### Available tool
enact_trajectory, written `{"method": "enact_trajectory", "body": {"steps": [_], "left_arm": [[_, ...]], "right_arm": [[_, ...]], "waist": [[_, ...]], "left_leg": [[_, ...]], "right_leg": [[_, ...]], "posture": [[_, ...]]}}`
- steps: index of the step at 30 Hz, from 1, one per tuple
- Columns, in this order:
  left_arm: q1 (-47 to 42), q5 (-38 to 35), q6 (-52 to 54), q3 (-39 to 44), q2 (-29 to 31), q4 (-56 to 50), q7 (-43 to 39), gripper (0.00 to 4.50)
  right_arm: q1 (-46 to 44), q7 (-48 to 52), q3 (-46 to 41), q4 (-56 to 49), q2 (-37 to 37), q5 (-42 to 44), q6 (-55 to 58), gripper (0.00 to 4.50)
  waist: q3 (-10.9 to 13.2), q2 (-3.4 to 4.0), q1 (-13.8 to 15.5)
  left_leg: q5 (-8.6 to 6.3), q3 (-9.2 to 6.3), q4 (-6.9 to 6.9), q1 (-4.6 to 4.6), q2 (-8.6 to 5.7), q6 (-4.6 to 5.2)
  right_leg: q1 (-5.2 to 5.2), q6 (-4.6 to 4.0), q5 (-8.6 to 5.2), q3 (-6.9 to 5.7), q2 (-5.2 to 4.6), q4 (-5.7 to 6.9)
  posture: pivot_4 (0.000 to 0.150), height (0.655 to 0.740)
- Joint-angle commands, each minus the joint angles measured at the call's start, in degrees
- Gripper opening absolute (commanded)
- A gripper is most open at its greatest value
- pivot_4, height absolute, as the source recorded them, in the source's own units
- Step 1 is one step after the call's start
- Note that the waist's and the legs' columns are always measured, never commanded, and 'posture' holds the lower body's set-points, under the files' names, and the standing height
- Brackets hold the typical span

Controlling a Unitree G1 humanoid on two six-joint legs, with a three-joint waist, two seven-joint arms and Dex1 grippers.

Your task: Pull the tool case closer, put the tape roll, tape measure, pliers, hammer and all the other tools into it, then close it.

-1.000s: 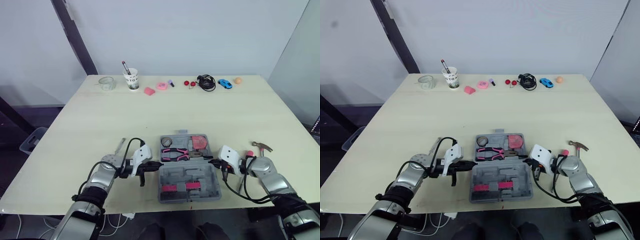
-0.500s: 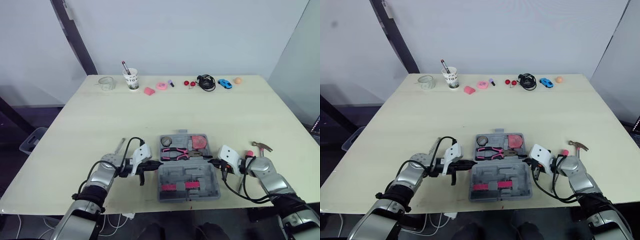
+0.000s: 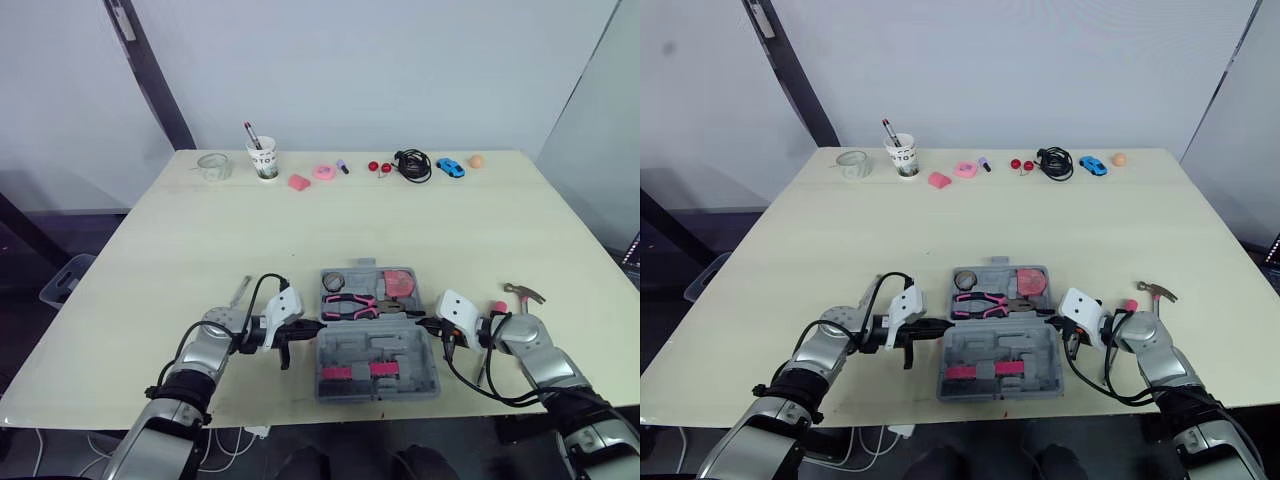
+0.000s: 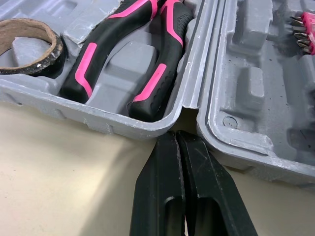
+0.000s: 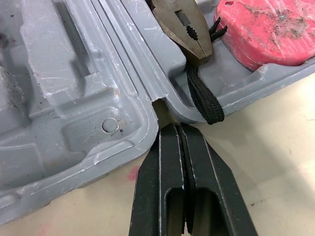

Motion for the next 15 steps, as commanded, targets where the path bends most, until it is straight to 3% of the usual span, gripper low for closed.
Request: {"method": "enact_trajectory", "body": {"steps": [1,15], "left_arm": [[-1.0,1.4,-0.3,-0.4,-1.2,0.9,2.4,0.12],[-1.2,2.2,-0.6,-0.5,-1.8,1.7,2.3,0.12]], "right_arm": [[-1.0,0.1,0.6,-1.9,1.0,0.9,-0.8,0.02],[-1.1,-0.3,0.5,-1.9,1.0,1.1,-0.9,0.02]], "waist": [[0.0,0.00,0.0],[0.0,0.00,0.0]], "left_leg": [[0.00,0.00,0.00,0.00,0.00,0.00],[0.00,0.01,0.00,0.00,0.00,0.00]], "right_leg": [[0.00,0.00,0.00,0.00,0.00,0.00],[0.00,0.00,0.00,0.01,0.00,0.00]], "posture": [[0.150,0.7400],[0.150,0.7400]]}}
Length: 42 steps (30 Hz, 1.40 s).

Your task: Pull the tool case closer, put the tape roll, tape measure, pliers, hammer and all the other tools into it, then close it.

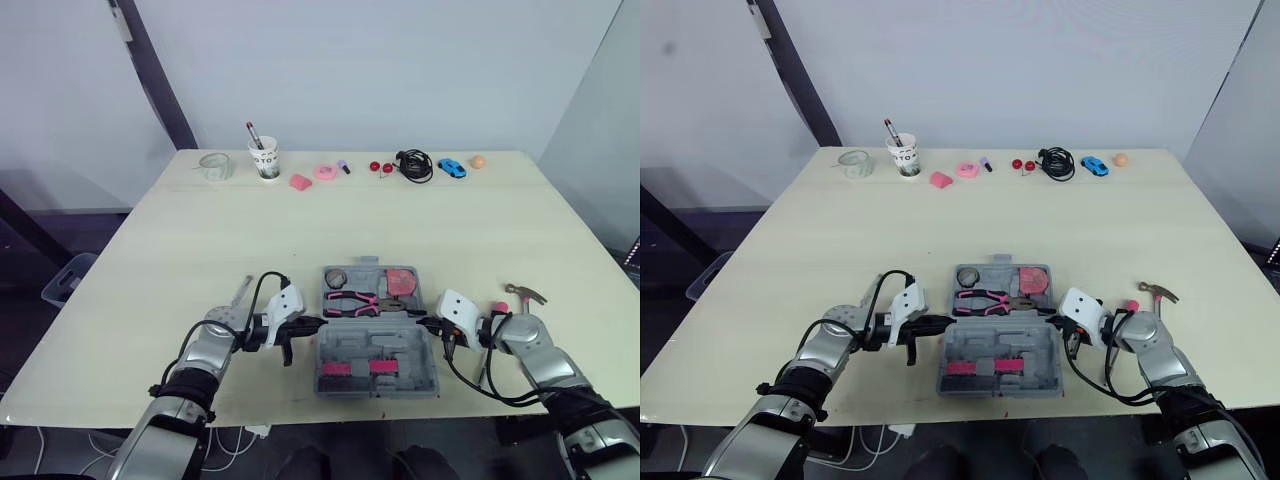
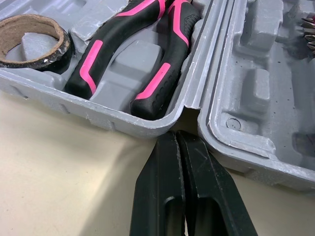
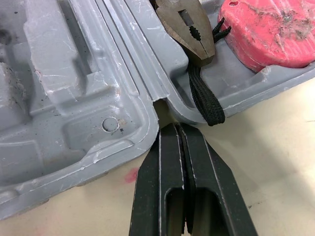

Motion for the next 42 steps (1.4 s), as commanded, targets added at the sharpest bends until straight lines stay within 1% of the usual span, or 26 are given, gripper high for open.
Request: {"method": "enact_trajectory", "body": {"steps": [1,18,25,42], "left_arm": [[-0.3,1.1,0.2,-1.0,-1.0,0.6,1.1,0.12],[0.2,1.2,0.4,-1.2,-0.7,0.5,0.7,0.12],[0.3,1.5,0.0,-1.5,-0.5,0.7,0.4,0.12],[0.1,1.7,-0.2,-1.8,-1.0,1.2,0.3,0.12]], "right_arm": [[-1.2,0.0,0.4,-1.9,1.4,1.1,-1.0,0.02],[-2.0,-1.0,0.5,0.1,1.7,0.5,-3.1,0.02],[-0.5,1.7,1.6,-1.4,0.4,0.3,0.9,0.02],[0.4,1.4,1.7,-2.7,-0.6,0.2,3.1,0.02]], "waist": [[0.0,0.00,0.0],[0.0,0.00,0.0],[0.0,0.00,0.0],[0.0,0.00,0.2]], "left_leg": [[0.00,0.00,0.00,0.00,0.00,0.00],[0.00,0.00,0.00,0.00,0.00,0.00],[0.00,-0.01,0.00,0.00,0.00,0.00],[0.00,0.00,-0.01,-0.01,-0.01,0.00]], "right_leg": [[0.00,0.00,0.00,0.00,0.00,0.00],[0.00,0.00,0.00,0.00,0.00,0.00],[0.00,-0.01,0.00,0.00,0.00,0.00],[0.00,-0.01,0.00,0.00,-0.01,0.00]], "posture": [[0.150,0.7400],[0.150,0.7400],[0.150,0.7400],[0.150,0.7400]]}}
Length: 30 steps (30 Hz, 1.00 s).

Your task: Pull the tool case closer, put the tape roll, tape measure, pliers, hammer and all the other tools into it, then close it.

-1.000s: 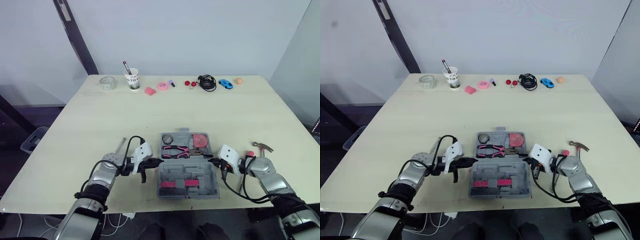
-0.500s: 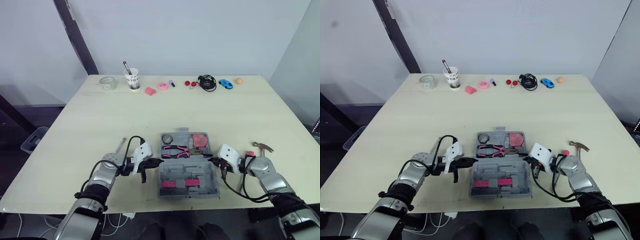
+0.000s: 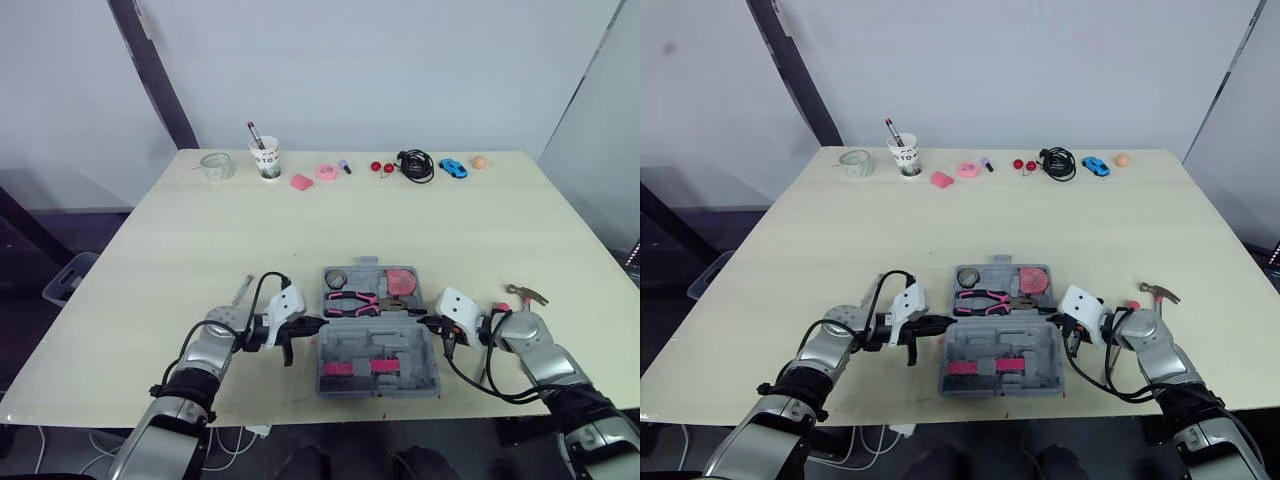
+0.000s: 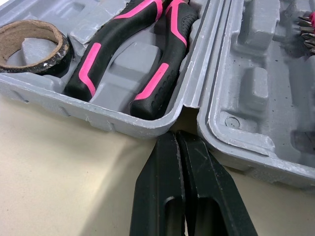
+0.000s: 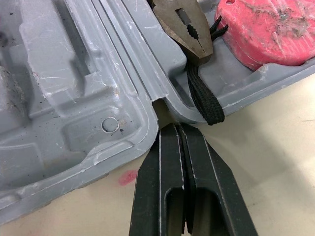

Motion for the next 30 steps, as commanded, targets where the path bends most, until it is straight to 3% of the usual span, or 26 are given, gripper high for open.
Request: {"method": "enact_trajectory", "body": {"steps": [1,25,30], "left_arm": [[0.1,1.6,0.2,-1.6,-0.8,1.0,0.4,0.12],[1.4,1.7,-0.3,-1.1,0.1,0.8,0.6,0.12],[3.6,-1.0,0.1,1.5,1.6,-2.5,0.3,0.12]], "right_arm": [[0.9,1.3,1.3,-1.8,0.0,0.4,0.6,0.02],[1.6,1.1,-0.2,-1.2,-3.1,0.3,0.6,0.02],[3.9,0.9,-4.8,-4.2,-2.8,5.7,1.0,0.02]], "waist": [[0.0,0.00,0.0],[0.0,0.00,0.5],[0.0,0.00,0.4]], "left_leg": [[0.00,0.00,0.00,0.00,0.00,0.00],[0.00,0.00,0.00,-0.02,-0.03,0.00],[0.00,0.00,-0.02,-0.02,-0.02,0.00]], "right_leg": [[0.00,0.00,0.00,0.00,0.00,0.00],[0.00,0.00,0.00,0.00,-0.02,-0.02],[0.00,0.00,0.00,0.00,-0.02,-0.03]], "posture": [[0.150,0.7400],[0.150,0.7400],[0.150,0.7400]]}}
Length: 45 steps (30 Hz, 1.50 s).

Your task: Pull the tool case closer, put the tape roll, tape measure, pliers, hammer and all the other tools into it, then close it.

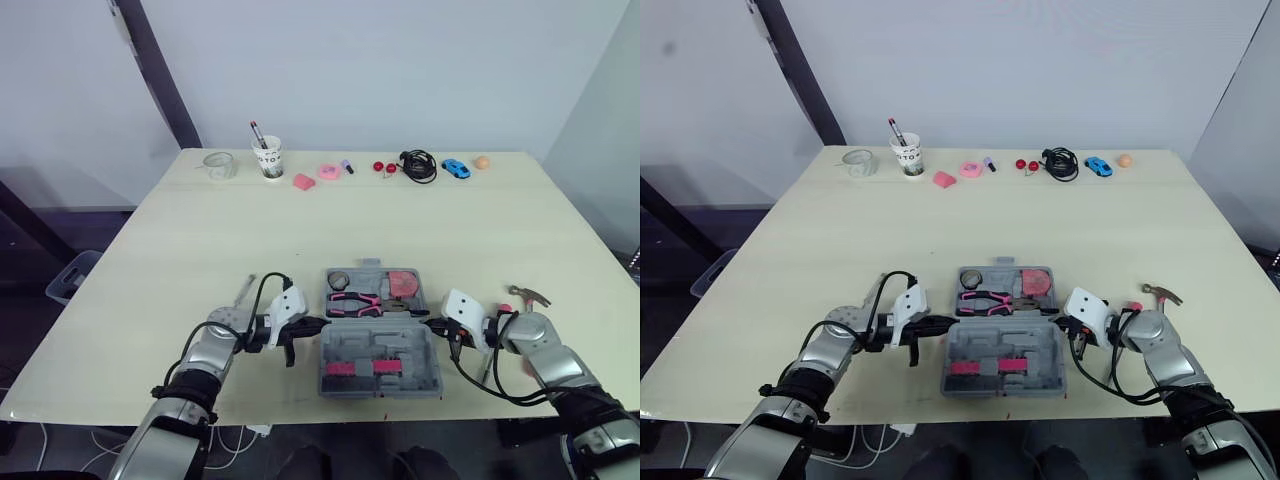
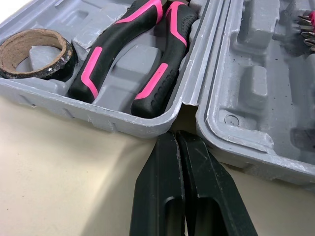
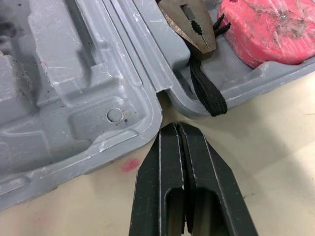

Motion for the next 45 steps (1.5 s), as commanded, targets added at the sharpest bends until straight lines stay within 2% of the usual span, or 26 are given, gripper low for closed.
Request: {"method": "enact_trajectory", "body": {"steps": [1,6,13,20,24,25,27,29,31,32,33,35,36,45], "left_arm": [[3.1,-1.8,1.3,1.9,2.1,-2.5,-0.2,0.12],[5.4,-5.3,2.4,4.5,5.0,-7.0,-1.6,0.12],[9.2,-12.3,6.4,10.1,6.6,-16.5,-1.2,0.12],[18.9,-20.3,12.6,20.2,6.6,-28.5,6.5,0.12],[23.6,-21.8,14.5,23.8,7.1,-32.2,9.6,0.12],[24.9,-22.0,14.7,24.8,7.2,-32.8,10.3,0.33],[26.9,-22.5,15.0,26.7,7.0,-33.4,11.8,0.94],[28.6,-22.8,14.9,27.9,7.0,-33.9,12.6,1.86],[30.2,-22.9,14.6,28.8,7.2,-34.4,13.1,2.88],[30.7,-23.1,14.8,29.3,7.2,-34.6,13.4,3.24],[31.7,-23.2,14.6,30.0,7.4,-34.4,13.5,3.91],[33.6,-23.4,14.2,31.5,7.7,-33.7,13.7,4.50],[34.6,-23.2,13.9,32.1,7.9,-33.4,13.6,4.50],[40.5,-23.5,12.0,35.9,8.2,-30.4,12.8,4.50]], "right_arm": [[2.8,0.0,-5.0,-3.1,-1.0,4.8,0.5,0.02],[5.8,-0.3,-8.7,-5.9,-2.5,8.0,-1.6,0.02],[8.9,-2.5,-14.1,-10.5,-2.2,12.7,-2.5,0.02],[18.0,-8.0,-23.4,-17.8,-0.6,19.0,-2.6,0.02],[23.3,-9.4,-27.5,-20.3,-0.5,21.6,-2.1,0.02],[24.8,-9.8,-28.9,-20.9,-0.4,22.4,-2.1,0.00],[27.6,-10.2,-31.0,-21.8,-0.3,23.7,-2.0,0.54],[30.1,-10.9,-32.6,-22.8,0.0,24.5,-2.3,1.26],[32.4,-11.6,-34.2,-23.7,0.4,25.2,-2.6,2.31],[33.4,-11.7,-34.6,-24.1,0.5,25.4,-2.7,2.66],[35.1,-11.6,-35.3,-24.1,0.7,25.3,-3.5,3.33],[38.4,-11.6,-37.3,-24.1,1.6,25.9,-4.7,4.08],[39.9,-11.5,-38.1,-24.0,2.0,26.0,-5.5,4.45],[49.0,-9.8,-42.1,-22.8,5.4,28.2,-10.5,4.45]], "waist": [[0.0,0.00,-0.1],[0.0,0.02,-0.9],[0.1,0.02,-0.3],[0.1,0.02,-0.3],[0.1,0.03,-0.3],[0.1,0.03,-0.3],[0.1,0.03,-0.3],[0.1,0.03,-0.3],[0.1,0.03,-0.3],[0.1,0.03,-0.3],[0.1,0.03,-0.3],[0.1,0.02,-0.3],[0.1,0.02,-0.3],[0.1,0.04,-0.3]], "left_leg": [[0.00,-0.01,-0.02,-0.01,0.01,0.00],[0.00,0.00,-0.09,-0.05,0.06,0.00],[0.00,-0.03,-0.10,-0.15,0.06,0.00],[-0.01,-0.12,-0.15,-0.19,0.10,-0.01],[-0.01,-0.10,-0.16,-0.17,0.13,-0.01],[-0.01,-0.09,-0.15,-0.15,0.12,-0.01],[-0.01,-0.07,-0.15,-0.12,0.12,-0.01],[-0.01,-0.05,-0.15,-0.12,0.13,-0.01],[-0.01,-0.05,-0.15,-0.13,0.13,-0.01],[-0.01,-0.05,-0.16,-0.13,0.13,-0.01],[-0.01,-0.04,-0.16,-0.13,0.13,-0.01],[-0.01,-0.02,-0.16,-0.13,0.13,-0.01],[-0.02,-0.02,-0.17,-0.13,0.15,-0.01],[-0.03,0.02,-0.22,-0.11,0.25,-0.03]], "right_leg": [[0.00,0.00,0.00,0.00,0.00,-0.01],[-0.10,0.00,0.00,0.03,0.02,-0.03],[-0.21,0.01,0.00,0.06,-0.03,-0.03],[-0.26,0.03,0.00,0.09,-0.16,-0.08],[-0.27,-0.01,-0.03,0.09,-0.21,-0.07],[-0.26,-0.06,-0.06,0.09,-0.22,-0.07],[-0.25,-0.19,-0.13,0.11,-0.24,-0.07],[-0.26,-0.20,-0.14,0.11,-0.24,-0.07],[-0.27,-0.21,-0.14,0.12,-0.24,-0.06],[-0.27,-0.21,-0.14,0.12,-0.24,-0.07],[-0.28,-0.21,-0.14,0.12,-0.24,-0.07],[-0.29,-0.21,-0.14,0.13,-0.25,-0.07],[-0.29,-0.21,-0.15,0.13,-0.25,-0.07],[-0.39,-0.19,-0.17,0.16,-0.31,-0.09]], "posture": [[0.150,0.7400],[0.150,0.7400],[0.150,0.7400],[0.150,0.7400],[0.150,0.7400],[0.150,0.7400],[0.150,0.7400],[0.150,0.7400],[0.150,0.7400],[0.150,0.7400],[0.150,0.7400],[0.150,0.7400],[0.150,0.7400],[0.150,0.7400]]}}
